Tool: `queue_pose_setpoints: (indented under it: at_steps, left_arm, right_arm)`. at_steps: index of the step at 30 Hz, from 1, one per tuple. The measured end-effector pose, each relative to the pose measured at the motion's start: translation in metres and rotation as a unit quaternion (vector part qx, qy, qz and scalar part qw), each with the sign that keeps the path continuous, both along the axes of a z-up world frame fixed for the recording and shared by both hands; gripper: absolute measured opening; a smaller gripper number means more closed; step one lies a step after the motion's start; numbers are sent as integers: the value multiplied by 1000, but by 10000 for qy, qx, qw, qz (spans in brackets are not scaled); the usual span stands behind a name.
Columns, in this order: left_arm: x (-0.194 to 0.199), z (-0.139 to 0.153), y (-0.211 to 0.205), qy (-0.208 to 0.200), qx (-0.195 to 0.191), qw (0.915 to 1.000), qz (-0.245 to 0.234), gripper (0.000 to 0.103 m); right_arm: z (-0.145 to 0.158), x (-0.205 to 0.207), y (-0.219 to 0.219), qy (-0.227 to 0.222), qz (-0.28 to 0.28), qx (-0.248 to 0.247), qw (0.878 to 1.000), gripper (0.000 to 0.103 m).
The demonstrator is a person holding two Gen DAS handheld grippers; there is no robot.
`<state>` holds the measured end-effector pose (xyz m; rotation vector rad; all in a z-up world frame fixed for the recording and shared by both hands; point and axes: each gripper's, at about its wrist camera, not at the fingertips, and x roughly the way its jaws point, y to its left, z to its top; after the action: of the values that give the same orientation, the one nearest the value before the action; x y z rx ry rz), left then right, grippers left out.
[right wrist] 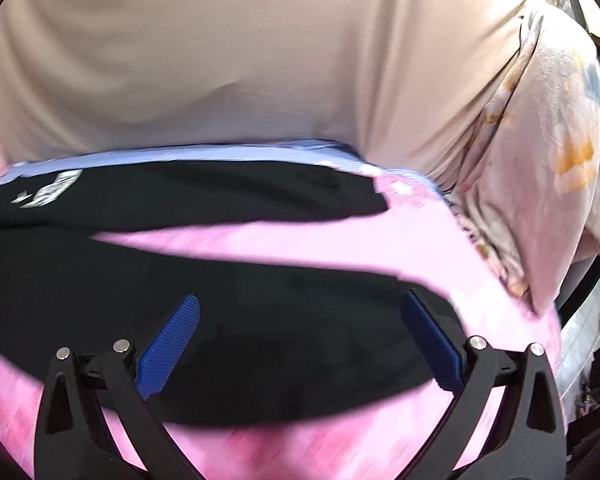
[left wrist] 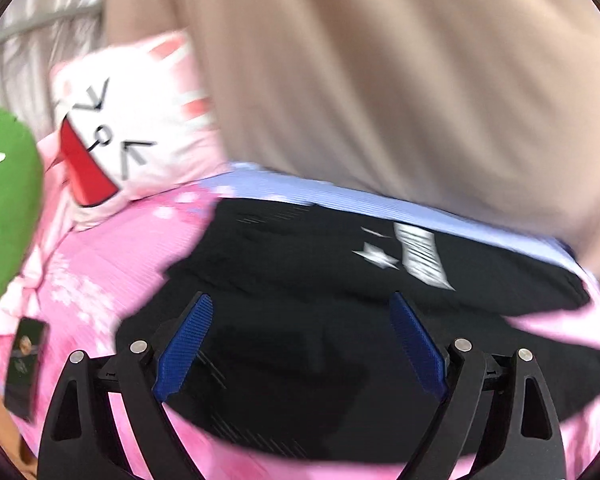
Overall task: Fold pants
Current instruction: 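Grasp the waistband of the black sweatpants with both grippers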
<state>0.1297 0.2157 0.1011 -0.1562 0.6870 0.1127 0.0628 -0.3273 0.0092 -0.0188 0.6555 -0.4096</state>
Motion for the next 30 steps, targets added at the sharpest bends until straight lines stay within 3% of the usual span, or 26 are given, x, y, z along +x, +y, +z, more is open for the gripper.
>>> queue_pose_setpoints:
  at_steps: [4, 7, 10, 15, 19, 20, 21, 22, 23, 24, 25, 26, 27, 30]
  left_arm:
    - [89, -12, 69, 582, -610, 9938, 723, 88]
    - [147, -29, 95, 874, -946, 9884, 810, 88]
    - [198, -53, 106, 1158, -792, 9829, 1192, 88]
    - [263, -110, 106, 1988, -638, 9715, 1123, 88]
    - [278, -124, 99, 1977, -277, 9723, 1217, 90]
    - [279, -123, 98, 1954, -233, 9728, 1221, 85]
    - [279, -121, 96, 1919, -150, 9737, 1216, 72]
    - [279, -120, 96, 1901, -83, 9741, 1225, 64]
    - [278, -117, 96, 1894, -1, 9740, 1241, 41]
    - [275, -113, 97, 1890, 65, 9736, 1280, 25]
    - [271, -108, 100, 1842, -22, 9752, 1227, 19]
    - [266, -100, 100, 1780, -74, 9764, 1218, 8]
    - [260, -92, 102, 1700, -74, 9774, 1251, 8]
    - [228, -58, 103, 1286, -324, 9854, 1065, 7]
  right_arm:
    - [2, 57, -51, 251, -146, 246, 9993, 98]
    - [-1, 98, -86, 410, -355, 544, 9970, 98]
    - [-7, 136, -121, 556, -550, 972, 9922, 98]
    - [-26, 189, -166, 794, -803, 1435, 9832, 98]
    - [-43, 224, -186, 1004, -973, 1566, 9777, 98]
    - [-48, 231, -190, 1047, -987, 1618, 9763, 98]
    - [-55, 239, -199, 1054, -960, 1719, 9747, 98]
    - [-60, 243, -200, 982, -812, 1852, 9744, 94]
    - [-62, 245, -199, 880, -645, 1921, 9753, 87]
    - [-60, 245, -195, 742, -459, 1846, 9789, 70]
    - [-58, 244, -191, 653, -256, 1867, 9799, 42]
    - [-55, 242, -188, 590, -160, 1916, 9796, 32]
    - [-49, 238, -184, 537, -92, 1988, 9785, 22]
    - [-19, 214, -168, 257, 53, 1719, 9848, 18]
